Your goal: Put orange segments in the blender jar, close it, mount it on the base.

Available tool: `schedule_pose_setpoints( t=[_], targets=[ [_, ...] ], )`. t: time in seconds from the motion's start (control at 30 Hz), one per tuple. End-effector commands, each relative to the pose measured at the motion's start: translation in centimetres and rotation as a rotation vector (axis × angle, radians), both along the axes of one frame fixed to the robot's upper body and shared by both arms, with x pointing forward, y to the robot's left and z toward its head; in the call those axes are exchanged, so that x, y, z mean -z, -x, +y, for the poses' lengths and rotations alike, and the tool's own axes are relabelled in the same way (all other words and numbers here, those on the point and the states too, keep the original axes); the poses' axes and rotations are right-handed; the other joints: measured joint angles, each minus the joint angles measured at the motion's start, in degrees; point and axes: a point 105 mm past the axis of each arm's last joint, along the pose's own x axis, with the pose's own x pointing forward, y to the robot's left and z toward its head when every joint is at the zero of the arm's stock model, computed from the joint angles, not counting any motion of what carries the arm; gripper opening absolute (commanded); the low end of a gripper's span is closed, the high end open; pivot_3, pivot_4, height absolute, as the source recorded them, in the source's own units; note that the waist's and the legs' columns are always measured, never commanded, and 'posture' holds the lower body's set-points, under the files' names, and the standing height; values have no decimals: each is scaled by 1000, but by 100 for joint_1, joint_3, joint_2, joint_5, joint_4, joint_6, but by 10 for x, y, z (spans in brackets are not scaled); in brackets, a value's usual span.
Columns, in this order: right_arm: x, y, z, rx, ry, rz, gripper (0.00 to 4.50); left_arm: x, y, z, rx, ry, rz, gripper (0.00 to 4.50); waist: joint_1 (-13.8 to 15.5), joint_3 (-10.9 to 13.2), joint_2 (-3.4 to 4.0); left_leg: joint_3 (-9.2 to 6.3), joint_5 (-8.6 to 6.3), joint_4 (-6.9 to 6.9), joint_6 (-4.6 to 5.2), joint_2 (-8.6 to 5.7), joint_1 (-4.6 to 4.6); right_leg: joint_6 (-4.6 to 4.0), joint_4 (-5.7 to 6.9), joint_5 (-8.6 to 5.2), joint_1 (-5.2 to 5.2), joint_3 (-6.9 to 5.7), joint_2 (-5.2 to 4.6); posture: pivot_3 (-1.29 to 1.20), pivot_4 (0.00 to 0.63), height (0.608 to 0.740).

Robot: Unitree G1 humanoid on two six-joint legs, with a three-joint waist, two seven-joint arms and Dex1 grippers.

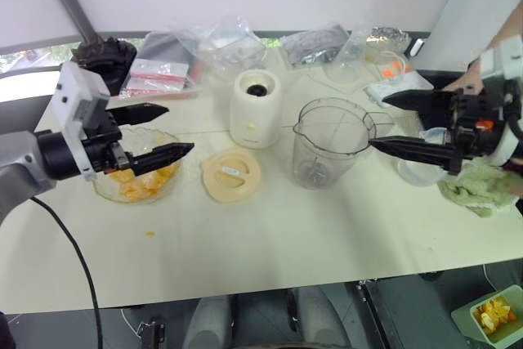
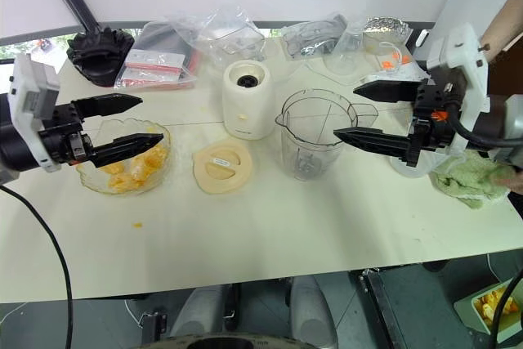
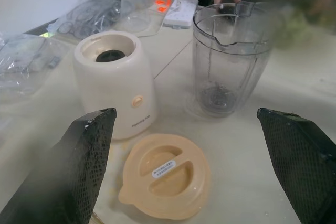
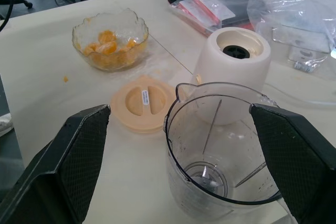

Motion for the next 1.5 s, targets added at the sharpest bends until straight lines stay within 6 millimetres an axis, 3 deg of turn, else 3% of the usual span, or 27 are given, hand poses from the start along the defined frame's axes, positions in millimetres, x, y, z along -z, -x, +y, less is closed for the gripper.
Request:
schedule_pose_setpoints(
  t=[0.03,0.6,0.83,0.97,1.23,1.33,1.5],
  targets=[
    [-7,1,1,-11,3,-46,4437,-12,4,-1,-6,-29,-66,4500,0,0,0,0,0,0,0,0,0,0,0,0,0,0,0,0,150,740],
    [-6,-4,3,-19,8,-55,4437,-8,2,0,-42,-19,-42,4500,0,0,0,0,0,1,0,-5,0,0,2,0,0,0,1,0,150,740],
    [-7,-6,4,-21,-6,-63,4437,1,-10,14,-177,-55,-1,4500,0,0,0,-1,0,2,0,-5,1,1,4,0,0,0,2,0,150,740],
    [-4,-8,5,-22,-5,-63,4437,18,-19,29,-297,-131,32,4500,-1,0,0,-1,0,2,0,-7,3,1,5,0,1,0,2,0,150,740],
    [-1,-13,10,-54,1,-51,4437,68,-43,89,-747,-205,232,4500,3,-1,-1,-3,0,2,0,-6,5,1,12,1,1,0,4,0,150,740],
    [-2,-12,13,-66,-2,-51,4437,85,-47,96,-850,-151,308,4500,11,-1,-2,-4,0,3,0,-6,6,2,12,1,3,0,2,0,150,740],
    [-1,-13,15,-71,6,-45,4437,113,-50,88,-931,-86,427,4500,17,-1,-13,-11,0,5,0,-10,4,9,12,5,7,-1,-1,0,150,740]
  ],
)
